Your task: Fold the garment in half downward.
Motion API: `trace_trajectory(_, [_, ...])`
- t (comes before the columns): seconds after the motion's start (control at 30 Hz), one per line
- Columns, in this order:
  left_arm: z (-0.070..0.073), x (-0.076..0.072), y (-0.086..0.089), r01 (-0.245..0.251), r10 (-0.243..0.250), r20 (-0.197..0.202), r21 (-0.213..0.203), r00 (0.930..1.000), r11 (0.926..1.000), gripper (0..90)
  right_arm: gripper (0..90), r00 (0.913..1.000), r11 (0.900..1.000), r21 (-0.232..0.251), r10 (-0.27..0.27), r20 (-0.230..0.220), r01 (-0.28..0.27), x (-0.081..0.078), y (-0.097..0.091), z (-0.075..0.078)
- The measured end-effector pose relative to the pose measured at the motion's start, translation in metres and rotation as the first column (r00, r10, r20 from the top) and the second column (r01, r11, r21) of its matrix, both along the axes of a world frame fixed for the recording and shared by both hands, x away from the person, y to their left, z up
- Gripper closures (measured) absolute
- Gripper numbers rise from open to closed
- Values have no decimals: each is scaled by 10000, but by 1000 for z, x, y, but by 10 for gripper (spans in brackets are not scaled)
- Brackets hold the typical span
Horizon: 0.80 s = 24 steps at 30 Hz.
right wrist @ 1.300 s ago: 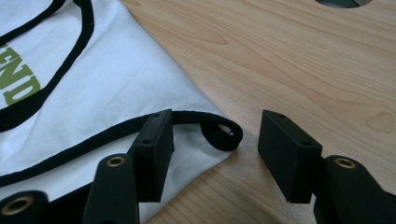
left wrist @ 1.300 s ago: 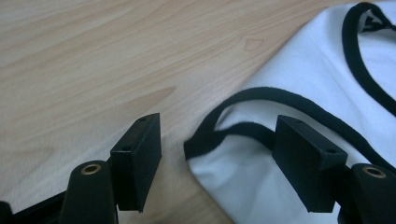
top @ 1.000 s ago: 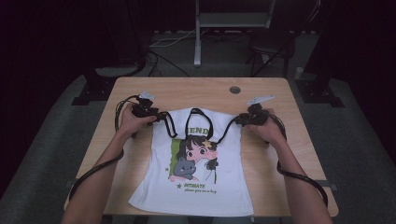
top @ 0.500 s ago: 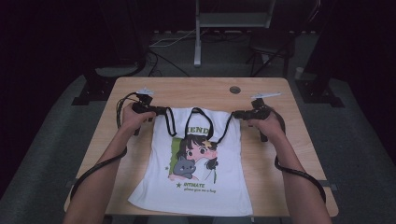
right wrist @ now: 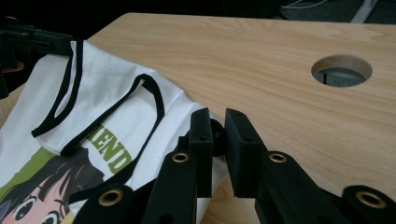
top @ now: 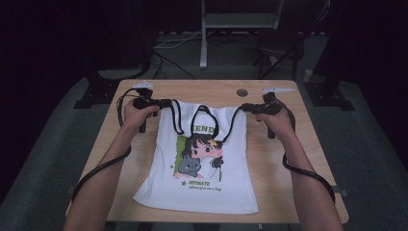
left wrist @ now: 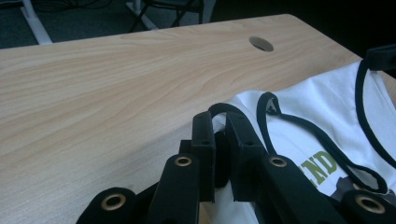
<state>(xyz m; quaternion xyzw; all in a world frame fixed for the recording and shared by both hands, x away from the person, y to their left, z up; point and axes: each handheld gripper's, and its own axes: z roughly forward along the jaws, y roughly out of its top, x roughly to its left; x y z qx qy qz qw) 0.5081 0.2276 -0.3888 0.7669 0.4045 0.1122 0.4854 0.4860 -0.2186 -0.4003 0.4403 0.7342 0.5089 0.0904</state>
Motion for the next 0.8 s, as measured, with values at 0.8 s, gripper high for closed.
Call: trace_trajectory(0.8, [35,-22,6,709,-669,919,-415,9935,9966,829,825,9865,9970,530,481,1567,-570,-20,-3,39])
